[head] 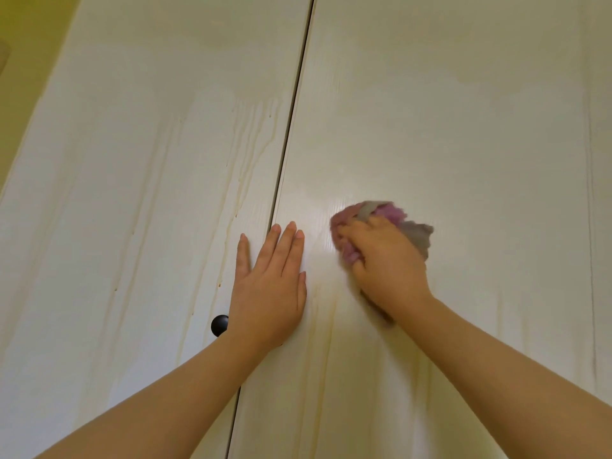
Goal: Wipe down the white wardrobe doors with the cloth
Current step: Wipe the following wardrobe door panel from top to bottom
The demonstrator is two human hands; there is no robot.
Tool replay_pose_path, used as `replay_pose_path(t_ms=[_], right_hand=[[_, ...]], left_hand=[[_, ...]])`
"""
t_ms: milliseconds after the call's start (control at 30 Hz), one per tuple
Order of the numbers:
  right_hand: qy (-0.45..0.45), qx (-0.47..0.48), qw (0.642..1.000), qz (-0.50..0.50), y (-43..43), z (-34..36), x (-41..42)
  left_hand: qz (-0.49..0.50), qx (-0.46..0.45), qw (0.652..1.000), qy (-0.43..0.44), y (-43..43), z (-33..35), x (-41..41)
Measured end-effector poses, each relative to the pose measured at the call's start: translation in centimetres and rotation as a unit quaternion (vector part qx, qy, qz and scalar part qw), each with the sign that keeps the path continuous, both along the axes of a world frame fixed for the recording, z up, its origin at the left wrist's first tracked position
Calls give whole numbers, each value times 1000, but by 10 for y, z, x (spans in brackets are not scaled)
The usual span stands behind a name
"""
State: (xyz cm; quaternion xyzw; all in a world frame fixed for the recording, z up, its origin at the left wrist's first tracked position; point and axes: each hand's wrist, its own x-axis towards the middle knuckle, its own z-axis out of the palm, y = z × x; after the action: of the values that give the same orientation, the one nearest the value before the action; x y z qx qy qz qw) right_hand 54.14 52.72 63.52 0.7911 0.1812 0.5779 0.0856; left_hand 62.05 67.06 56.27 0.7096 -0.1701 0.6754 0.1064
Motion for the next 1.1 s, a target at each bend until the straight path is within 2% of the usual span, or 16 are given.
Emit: replay_pose_path(t_ms=[100, 133, 167, 267, 300, 433, 467, 500, 600, 633, 767, 833, 867, 967, 1000, 1100], right_hand=[[22, -185, 982, 12, -6, -33, -2], [11, -210, 978, 11, -11, -30, -5], [4, -193, 981, 4, -13, -21, -9], [-13, 23, 1000, 12, -8, -5, -10], [-25, 45, 999, 16, -5, -11, -7], [25, -181, 983, 1, -5, -58, 0], [31, -209, 977, -10, -8, -54, -2], [39, -191, 981, -14, -9, -45, -5], [33, 41, 999, 3, -2, -21, -8], [10, 67, 998, 7, 2, -24, -6], [13, -155, 988, 13, -1, -70, 1], [39, -206, 978, -6, -7, -60, -5], [53, -184, 981, -15, -7, -48, -8], [30, 54, 998, -8, -3, -17, -9], [9, 82, 997, -2, -2, -18, -7], [4, -81, 997, 2, -4, -55, 1]], left_hand=[[0, 12, 1000, 1, 2, -1, -1], [1, 14, 1000, 4, 2, -2, -1], [2, 15, 1000, 7, 2, -2, -3], [1, 15, 1000, 16, 2, -2, -5], [0, 16, 1000, 19, 2, -2, -5], [7, 35, 999, 23, 6, -2, -5], [8, 41, 999, 25, 6, -3, -5], [9, 44, 999, 26, 7, -3, -6], [7, 44, 999, 30, 7, -4, -8], [5, 43, 999, 32, 7, -5, -8], [12, 53, 998, 34, 10, -6, -8], [16, 63, 997, 32, 12, -9, -9], [16, 66, 997, 30, 13, -10, -10], [14, 70, 997, 30, 14, -14, -12], [15, 70, 997, 30, 14, -15, -12], [15, 80, 996, 32, 15, -22, -12]])
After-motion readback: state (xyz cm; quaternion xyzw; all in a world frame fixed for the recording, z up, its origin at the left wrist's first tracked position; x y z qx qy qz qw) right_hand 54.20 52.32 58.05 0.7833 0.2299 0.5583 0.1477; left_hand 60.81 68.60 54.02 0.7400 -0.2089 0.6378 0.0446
